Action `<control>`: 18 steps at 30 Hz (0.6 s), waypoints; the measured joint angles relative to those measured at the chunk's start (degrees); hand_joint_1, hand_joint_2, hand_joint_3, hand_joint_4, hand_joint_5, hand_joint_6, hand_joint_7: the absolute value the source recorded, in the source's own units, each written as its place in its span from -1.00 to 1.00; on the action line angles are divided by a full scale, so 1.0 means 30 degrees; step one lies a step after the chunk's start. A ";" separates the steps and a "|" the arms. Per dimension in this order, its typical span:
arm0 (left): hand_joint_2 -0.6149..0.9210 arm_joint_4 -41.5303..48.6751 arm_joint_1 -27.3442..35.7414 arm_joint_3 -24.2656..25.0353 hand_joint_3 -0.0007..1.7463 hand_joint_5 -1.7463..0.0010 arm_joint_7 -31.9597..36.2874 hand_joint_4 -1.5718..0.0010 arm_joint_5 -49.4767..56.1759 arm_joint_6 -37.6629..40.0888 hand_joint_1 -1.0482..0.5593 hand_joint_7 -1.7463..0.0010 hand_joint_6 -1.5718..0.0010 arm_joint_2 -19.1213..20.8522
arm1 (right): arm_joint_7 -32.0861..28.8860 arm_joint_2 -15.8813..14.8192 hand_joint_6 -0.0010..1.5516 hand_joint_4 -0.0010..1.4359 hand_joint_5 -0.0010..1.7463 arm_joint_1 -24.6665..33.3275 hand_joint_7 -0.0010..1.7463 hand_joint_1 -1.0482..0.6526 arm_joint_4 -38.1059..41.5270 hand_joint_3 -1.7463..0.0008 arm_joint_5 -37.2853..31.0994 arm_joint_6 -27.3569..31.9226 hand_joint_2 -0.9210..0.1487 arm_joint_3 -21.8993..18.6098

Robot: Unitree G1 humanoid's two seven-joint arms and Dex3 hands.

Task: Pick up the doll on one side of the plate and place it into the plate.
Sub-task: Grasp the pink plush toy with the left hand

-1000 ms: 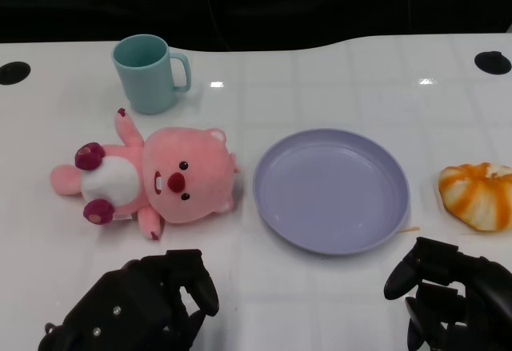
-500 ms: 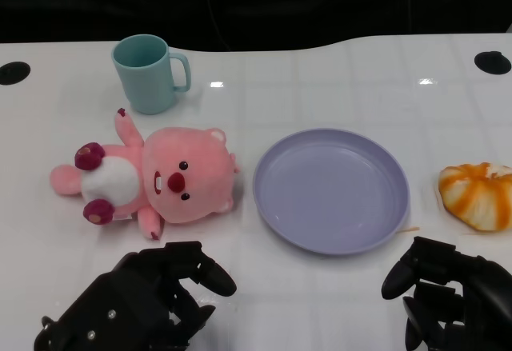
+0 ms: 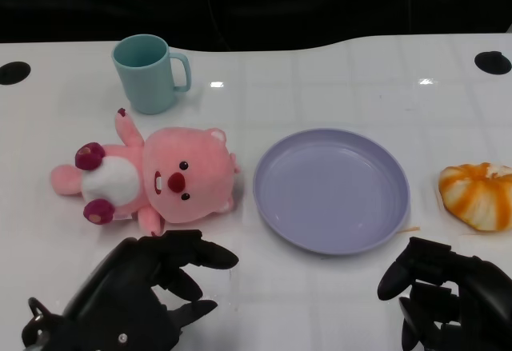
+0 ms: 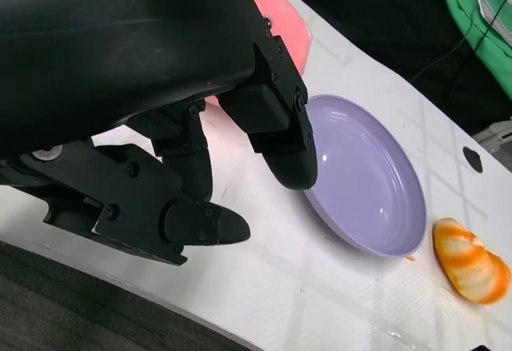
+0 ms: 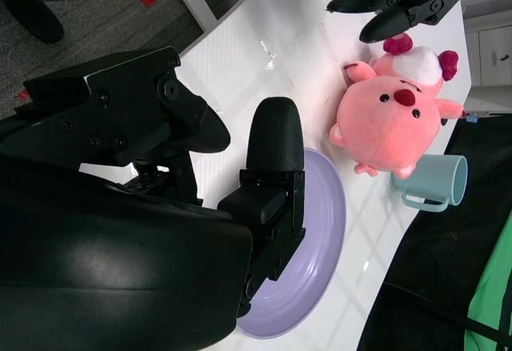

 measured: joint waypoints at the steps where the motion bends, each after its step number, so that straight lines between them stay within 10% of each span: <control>1: 0.97 -0.0134 -0.0009 -0.0004 -0.86 0.06 0.0016 0.19 0.0353 -0.0015 0.00 0.73 0.02 0.0081 | -0.0005 0.0000 -0.36 -0.14 1.00 0.0000 0.71 0.23 -0.0002 -0.16 0.0000 0.0002 -0.66 0.0000; 18: 0.96 -0.1896 -0.0836 0.0202 -1.00 0.33 0.0139 0.35 0.4199 -0.0039 -0.26 0.97 0.15 0.1020 | -0.0019 -0.0007 -0.35 -0.13 1.00 0.0052 0.71 0.20 -0.0091 -0.15 0.0070 0.0003 -0.64 -0.0015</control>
